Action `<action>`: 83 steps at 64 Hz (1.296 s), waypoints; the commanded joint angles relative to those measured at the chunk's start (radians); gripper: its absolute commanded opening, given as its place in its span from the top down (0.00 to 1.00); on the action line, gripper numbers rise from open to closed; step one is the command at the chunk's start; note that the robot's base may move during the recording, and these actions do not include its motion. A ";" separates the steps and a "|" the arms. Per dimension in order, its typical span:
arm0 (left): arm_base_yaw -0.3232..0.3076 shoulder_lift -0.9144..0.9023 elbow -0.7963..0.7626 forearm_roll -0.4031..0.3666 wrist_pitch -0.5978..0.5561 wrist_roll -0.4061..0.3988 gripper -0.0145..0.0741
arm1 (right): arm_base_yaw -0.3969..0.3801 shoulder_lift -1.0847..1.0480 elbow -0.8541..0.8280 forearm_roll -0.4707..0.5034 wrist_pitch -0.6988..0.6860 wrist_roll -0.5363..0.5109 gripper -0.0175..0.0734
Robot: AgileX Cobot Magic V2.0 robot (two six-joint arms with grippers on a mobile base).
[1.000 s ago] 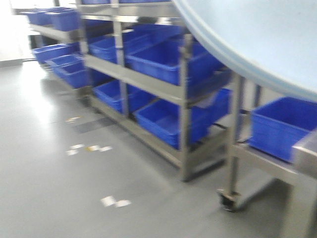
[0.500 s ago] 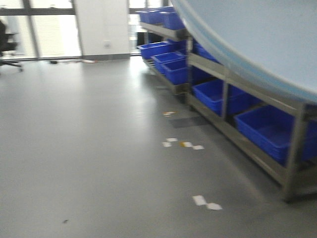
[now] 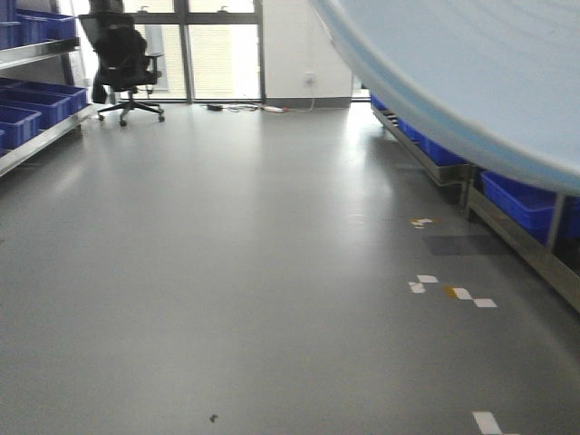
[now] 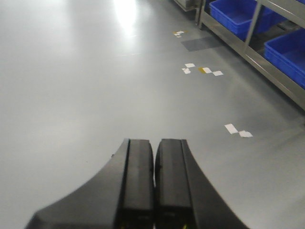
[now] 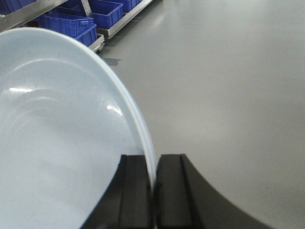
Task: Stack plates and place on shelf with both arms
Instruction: 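Drive the base to the blue-bin shelving holding the plates in the right gripper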
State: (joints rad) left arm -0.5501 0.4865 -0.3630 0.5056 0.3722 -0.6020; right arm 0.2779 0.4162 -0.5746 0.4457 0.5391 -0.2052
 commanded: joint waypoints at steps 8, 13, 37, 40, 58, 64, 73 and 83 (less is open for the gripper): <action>-0.003 0.003 -0.031 0.013 -0.069 -0.009 0.74 | 0.001 0.004 -0.032 0.030 -0.091 -0.002 0.75; -0.003 0.003 -0.031 0.013 -0.069 -0.009 0.74 | 0.001 0.004 -0.032 0.030 -0.091 -0.002 0.75; -0.003 0.003 -0.031 0.013 -0.069 -0.009 0.74 | 0.001 0.004 -0.032 0.030 -0.087 -0.002 0.75; -0.003 0.003 -0.031 0.013 -0.069 -0.009 0.74 | 0.001 0.004 -0.032 0.030 -0.086 -0.002 0.75; -0.003 0.003 -0.031 0.013 -0.069 -0.009 0.74 | 0.001 0.004 -0.032 0.030 -0.086 -0.002 0.75; -0.003 0.003 -0.031 0.013 -0.069 -0.009 0.74 | 0.001 0.004 -0.032 0.030 -0.086 -0.002 0.75; -0.003 0.003 -0.031 0.013 -0.069 -0.009 0.74 | 0.001 0.004 -0.032 0.030 -0.086 -0.002 0.75; -0.003 0.003 -0.031 0.013 -0.069 -0.009 0.74 | 0.001 0.004 -0.032 0.030 -0.086 -0.002 0.75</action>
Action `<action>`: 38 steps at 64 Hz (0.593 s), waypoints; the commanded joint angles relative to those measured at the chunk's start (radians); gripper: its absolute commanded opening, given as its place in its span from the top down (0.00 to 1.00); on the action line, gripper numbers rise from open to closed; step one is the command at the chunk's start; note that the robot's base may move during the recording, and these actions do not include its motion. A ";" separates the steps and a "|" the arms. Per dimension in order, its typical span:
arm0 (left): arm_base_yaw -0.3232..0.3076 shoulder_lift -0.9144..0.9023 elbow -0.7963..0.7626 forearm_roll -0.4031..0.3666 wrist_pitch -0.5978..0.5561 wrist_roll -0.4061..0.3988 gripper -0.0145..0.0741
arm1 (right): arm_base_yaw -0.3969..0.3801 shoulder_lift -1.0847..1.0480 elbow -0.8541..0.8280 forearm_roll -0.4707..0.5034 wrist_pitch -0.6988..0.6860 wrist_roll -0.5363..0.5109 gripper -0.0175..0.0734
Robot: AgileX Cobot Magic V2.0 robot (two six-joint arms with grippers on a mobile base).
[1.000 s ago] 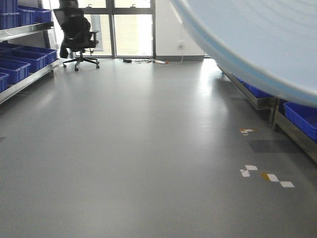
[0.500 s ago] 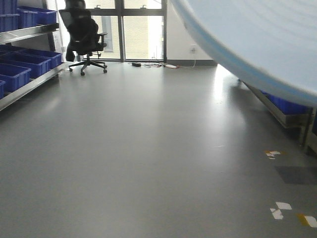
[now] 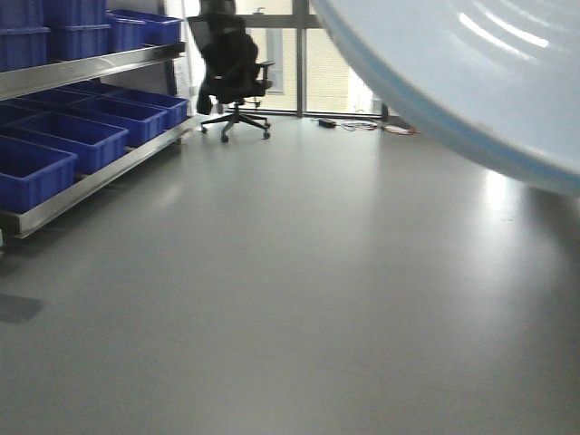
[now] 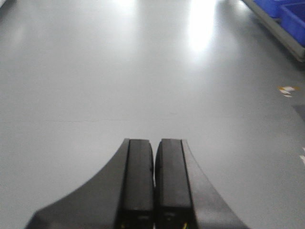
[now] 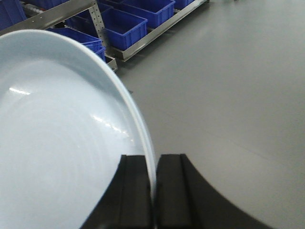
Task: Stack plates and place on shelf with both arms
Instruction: 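Drive the base to the blue-bin shelving holding the plates in the right gripper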
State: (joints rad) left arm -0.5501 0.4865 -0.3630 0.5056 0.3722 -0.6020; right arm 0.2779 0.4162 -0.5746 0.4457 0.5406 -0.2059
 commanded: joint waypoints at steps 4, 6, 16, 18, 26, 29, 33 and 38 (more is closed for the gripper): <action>-0.003 0.003 -0.031 0.013 -0.069 -0.009 0.74 | 0.001 0.004 -0.032 0.030 -0.087 -0.001 0.75; -0.003 0.003 -0.031 0.013 -0.069 -0.009 0.74 | 0.001 0.004 -0.032 0.030 -0.087 -0.001 0.75; -0.003 0.003 -0.031 0.013 -0.069 -0.009 0.74 | 0.001 0.004 -0.032 0.030 -0.088 -0.001 0.75; -0.003 0.003 -0.031 0.013 -0.069 -0.009 0.74 | 0.001 0.004 -0.032 0.030 -0.088 -0.001 0.75; -0.003 0.003 -0.031 0.013 -0.069 -0.009 0.74 | 0.001 0.004 -0.032 0.030 -0.087 -0.001 0.75; -0.003 0.003 -0.031 0.013 -0.069 -0.009 0.74 | 0.001 0.004 -0.032 0.030 -0.087 -0.001 0.75; -0.003 0.003 -0.031 0.013 -0.069 -0.009 0.74 | 0.001 0.004 -0.032 0.030 -0.087 -0.001 0.75; -0.003 0.003 -0.031 0.013 -0.069 -0.009 0.74 | 0.001 0.004 -0.032 0.030 -0.088 -0.001 0.75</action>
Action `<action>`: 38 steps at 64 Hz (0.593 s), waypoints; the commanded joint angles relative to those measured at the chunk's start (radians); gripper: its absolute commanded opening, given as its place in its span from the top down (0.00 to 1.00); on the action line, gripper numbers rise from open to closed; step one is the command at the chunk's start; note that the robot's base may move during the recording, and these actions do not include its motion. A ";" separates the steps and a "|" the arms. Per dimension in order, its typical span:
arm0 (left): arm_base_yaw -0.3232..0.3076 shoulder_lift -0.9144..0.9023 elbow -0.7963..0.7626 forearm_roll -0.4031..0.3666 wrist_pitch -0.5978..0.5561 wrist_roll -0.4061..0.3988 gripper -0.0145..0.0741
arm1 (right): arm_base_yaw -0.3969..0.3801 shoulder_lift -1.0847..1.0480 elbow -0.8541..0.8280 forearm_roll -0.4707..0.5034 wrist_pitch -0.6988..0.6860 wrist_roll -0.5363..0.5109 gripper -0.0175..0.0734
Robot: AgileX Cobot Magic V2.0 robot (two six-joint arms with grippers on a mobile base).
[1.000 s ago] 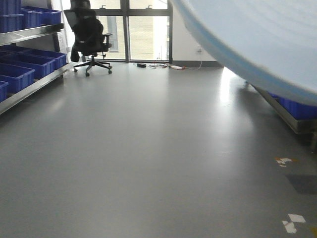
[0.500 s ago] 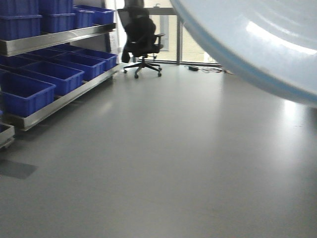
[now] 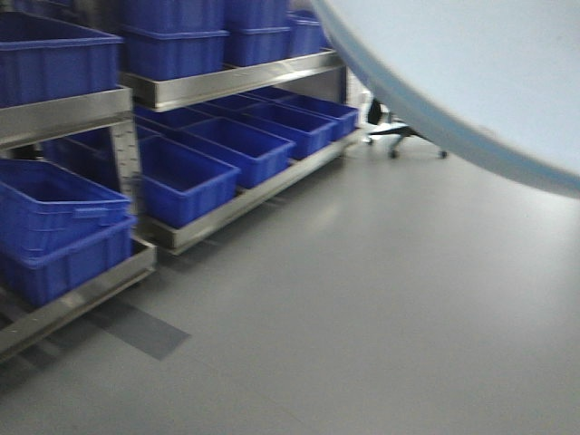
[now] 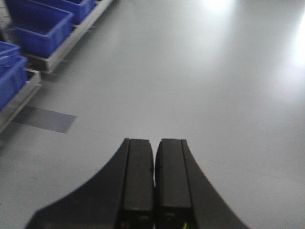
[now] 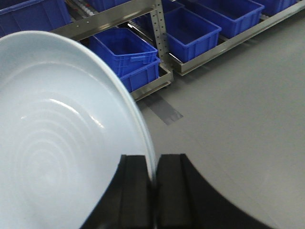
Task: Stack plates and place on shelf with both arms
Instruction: 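Drive the base to the blue-bin shelving holding the plates in the right gripper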
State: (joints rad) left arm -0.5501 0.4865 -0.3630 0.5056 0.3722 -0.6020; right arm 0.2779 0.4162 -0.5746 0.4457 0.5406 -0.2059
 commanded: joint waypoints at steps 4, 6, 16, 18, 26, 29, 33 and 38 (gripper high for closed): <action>-0.003 0.003 -0.031 0.013 -0.069 -0.009 0.74 | 0.001 0.004 -0.032 0.030 -0.087 -0.001 0.75; -0.003 0.003 -0.031 0.013 -0.069 -0.009 0.74 | 0.001 0.004 -0.032 0.030 -0.087 -0.001 0.75; -0.003 0.003 -0.031 0.013 -0.069 -0.009 0.74 | 0.001 0.004 -0.032 0.030 -0.088 -0.001 0.75; -0.003 0.003 -0.031 0.013 -0.069 -0.009 0.74 | 0.001 0.004 -0.032 0.030 -0.088 -0.001 0.75; -0.003 0.003 -0.031 0.013 -0.069 -0.009 0.74 | 0.001 0.004 -0.032 0.030 -0.087 -0.001 0.75; -0.003 0.003 -0.031 0.013 -0.069 -0.009 0.74 | 0.001 0.004 -0.032 0.030 -0.087 -0.001 0.75; -0.003 0.003 -0.031 0.013 -0.069 -0.009 0.74 | 0.001 0.004 -0.032 0.030 -0.087 -0.001 0.75; -0.003 0.003 -0.031 0.013 -0.069 -0.009 0.74 | 0.001 0.004 -0.032 0.030 -0.087 -0.001 0.75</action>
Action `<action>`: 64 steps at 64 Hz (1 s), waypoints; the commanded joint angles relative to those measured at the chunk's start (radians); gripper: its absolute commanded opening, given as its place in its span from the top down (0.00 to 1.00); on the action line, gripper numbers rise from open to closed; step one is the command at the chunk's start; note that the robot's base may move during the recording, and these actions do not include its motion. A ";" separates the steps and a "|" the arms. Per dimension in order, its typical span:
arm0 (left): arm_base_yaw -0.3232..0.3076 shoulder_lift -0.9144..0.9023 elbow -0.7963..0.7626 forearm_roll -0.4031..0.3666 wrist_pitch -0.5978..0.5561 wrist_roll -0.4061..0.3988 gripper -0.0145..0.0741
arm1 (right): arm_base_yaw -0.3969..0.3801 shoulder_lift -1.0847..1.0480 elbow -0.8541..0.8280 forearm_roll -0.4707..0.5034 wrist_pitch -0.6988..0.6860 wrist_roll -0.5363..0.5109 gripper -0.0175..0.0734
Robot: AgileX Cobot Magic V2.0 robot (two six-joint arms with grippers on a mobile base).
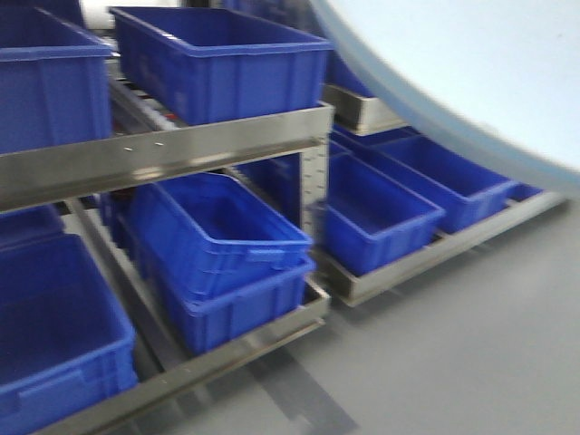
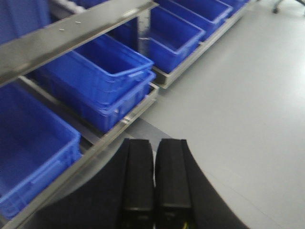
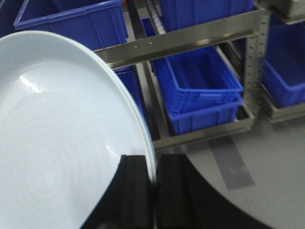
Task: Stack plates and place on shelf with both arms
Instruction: 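Drive the base to the blue-bin shelving holding the plates in the right gripper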
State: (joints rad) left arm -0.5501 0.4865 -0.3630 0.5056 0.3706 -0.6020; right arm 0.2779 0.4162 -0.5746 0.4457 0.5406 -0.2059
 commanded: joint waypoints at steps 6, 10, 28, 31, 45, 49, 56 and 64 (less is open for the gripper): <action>-0.003 0.003 -0.031 0.013 -0.068 -0.009 0.74 | 0.001 0.004 -0.032 0.030 -0.087 -0.001 0.75; -0.003 0.003 -0.031 0.013 -0.068 -0.009 0.74 | 0.001 0.004 -0.032 0.030 -0.087 -0.001 0.75; -0.003 0.003 -0.031 0.013 -0.068 -0.009 0.74 | 0.001 0.006 -0.032 0.030 -0.088 -0.001 0.75; -0.003 0.003 -0.031 0.013 -0.068 -0.009 0.74 | 0.001 0.006 -0.032 0.030 -0.088 -0.001 0.75; -0.003 0.003 -0.031 0.013 -0.068 -0.009 0.74 | 0.001 0.006 -0.032 0.030 -0.088 -0.001 0.75; -0.003 0.003 -0.031 0.013 -0.068 -0.009 0.74 | 0.001 0.006 -0.032 0.030 -0.088 -0.001 0.75; -0.003 0.003 -0.031 0.013 -0.068 -0.009 0.74 | 0.001 0.006 -0.032 0.030 -0.088 -0.001 0.75; -0.003 0.003 -0.031 0.013 -0.068 -0.009 0.74 | 0.001 0.006 -0.032 0.030 -0.088 -0.001 0.75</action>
State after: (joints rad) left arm -0.5501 0.4865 -0.3630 0.5056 0.3706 -0.6020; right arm 0.2779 0.4162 -0.5746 0.4457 0.5406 -0.2059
